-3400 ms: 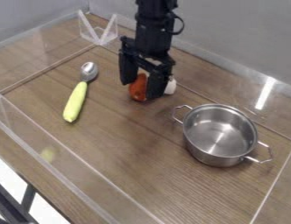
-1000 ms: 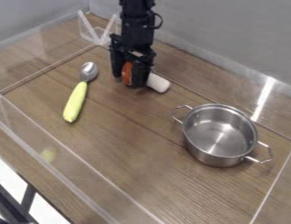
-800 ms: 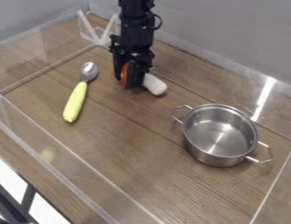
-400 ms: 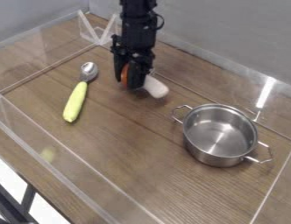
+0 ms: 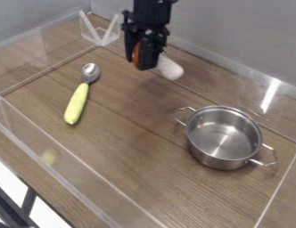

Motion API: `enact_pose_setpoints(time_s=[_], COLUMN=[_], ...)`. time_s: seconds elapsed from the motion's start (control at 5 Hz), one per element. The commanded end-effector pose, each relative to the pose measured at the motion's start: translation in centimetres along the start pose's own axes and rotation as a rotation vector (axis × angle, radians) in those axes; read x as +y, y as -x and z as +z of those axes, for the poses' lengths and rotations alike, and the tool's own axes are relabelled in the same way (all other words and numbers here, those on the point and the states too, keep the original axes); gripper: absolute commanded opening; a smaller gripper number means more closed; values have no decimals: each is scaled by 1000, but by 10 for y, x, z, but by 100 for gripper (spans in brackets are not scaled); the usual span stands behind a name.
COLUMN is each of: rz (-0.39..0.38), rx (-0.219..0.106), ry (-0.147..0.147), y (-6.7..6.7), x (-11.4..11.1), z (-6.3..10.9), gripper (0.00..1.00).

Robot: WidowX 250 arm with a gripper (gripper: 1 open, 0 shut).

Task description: Move mushroom to the right side of the table

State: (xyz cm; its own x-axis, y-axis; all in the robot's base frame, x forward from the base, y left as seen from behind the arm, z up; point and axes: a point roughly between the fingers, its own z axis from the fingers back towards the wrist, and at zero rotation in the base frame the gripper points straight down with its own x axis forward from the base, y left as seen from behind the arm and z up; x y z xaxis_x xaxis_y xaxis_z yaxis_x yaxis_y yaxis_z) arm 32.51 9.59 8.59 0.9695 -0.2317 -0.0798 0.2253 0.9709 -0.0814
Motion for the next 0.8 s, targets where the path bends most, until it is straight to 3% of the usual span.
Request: enact_pose_setpoints(time_s=[0.0,0.6], rz=[12,95], rx=[-83,-92], ry=[-36,-15], y=[-9,-66], x=[-7,-32], z=[32,25], gripper=[0,0])
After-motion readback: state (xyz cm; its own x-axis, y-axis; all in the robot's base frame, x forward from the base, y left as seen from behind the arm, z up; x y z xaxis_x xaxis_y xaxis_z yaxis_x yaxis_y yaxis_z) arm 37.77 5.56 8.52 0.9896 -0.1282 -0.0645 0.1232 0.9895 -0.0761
